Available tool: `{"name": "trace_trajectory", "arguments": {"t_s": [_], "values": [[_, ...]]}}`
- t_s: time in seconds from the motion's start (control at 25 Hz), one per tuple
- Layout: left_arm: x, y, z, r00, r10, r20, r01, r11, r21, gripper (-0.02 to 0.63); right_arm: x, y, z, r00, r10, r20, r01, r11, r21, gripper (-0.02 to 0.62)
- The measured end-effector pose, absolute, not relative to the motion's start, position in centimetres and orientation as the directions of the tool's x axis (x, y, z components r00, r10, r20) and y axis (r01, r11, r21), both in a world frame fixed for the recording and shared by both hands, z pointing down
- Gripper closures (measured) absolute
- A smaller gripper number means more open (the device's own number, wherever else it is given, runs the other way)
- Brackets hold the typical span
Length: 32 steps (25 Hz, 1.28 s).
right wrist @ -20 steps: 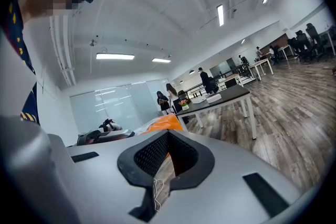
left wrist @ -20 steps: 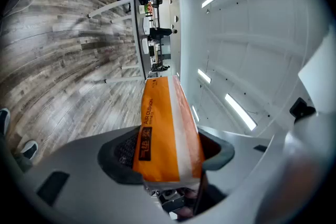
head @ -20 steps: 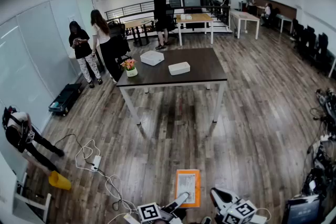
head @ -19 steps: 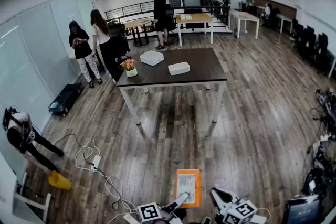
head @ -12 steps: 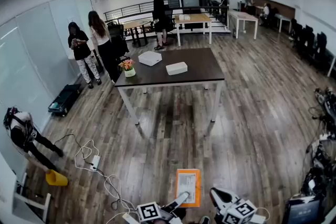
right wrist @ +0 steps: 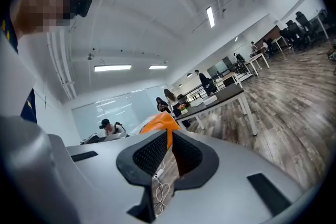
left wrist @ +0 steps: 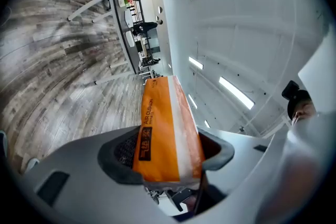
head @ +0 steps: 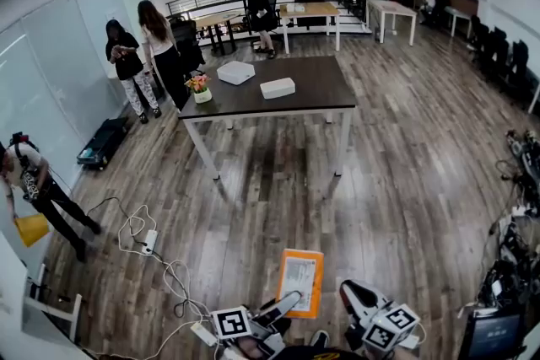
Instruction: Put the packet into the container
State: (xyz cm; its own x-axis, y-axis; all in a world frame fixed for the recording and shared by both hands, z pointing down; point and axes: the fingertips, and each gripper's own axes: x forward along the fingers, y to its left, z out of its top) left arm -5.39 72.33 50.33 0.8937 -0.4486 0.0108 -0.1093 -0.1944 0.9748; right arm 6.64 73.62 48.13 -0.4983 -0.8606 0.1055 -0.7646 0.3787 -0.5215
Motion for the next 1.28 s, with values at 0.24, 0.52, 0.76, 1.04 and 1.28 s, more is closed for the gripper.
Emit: {"name": "trace_trajectory", "arguments": {"t_s": [0.24,0.52,0.76,1.04,1.28], "values": [[-4.3,72.4,50.8,0.915,-0.399,0.06,-0.166,-0.237,0.957,0.347,8.0,72.1,48.5,-0.551,-0.828,0.105,-0.697,0.388,-0.603,0.466],[-3.9,70.4,52.4,0.95,-0.287,0.124,-0.227,-0.359,0.906,0.347,8.5,68.2,48.4,-0.598,-0.798,0.077,-0.647,0.424,-0.634,0.361],[-4.6,65.9,53.6,0.973,-0.161,0.164,-0.216,-0.398,0.892,0.347,7.1,63.5,48.8,-0.679,-0.721,0.141,-0.631,0.475,-0.613,0.322],[-6.5,60.1,54.5,0.981,-0.038,0.19,-0.189,-0.396,0.898,0.347,4.0,56.2,50.6,-0.659,-0.714,0.238,-0.686,0.439,-0.58,0.322],[-8.3,57.0,54.7,0.984,0.086,0.158,-0.11,-0.404,0.908,0.347,0.1,52.4,51.8,-0.671,-0.682,0.292,-0.697,0.446,-0.562,0.322]]}}
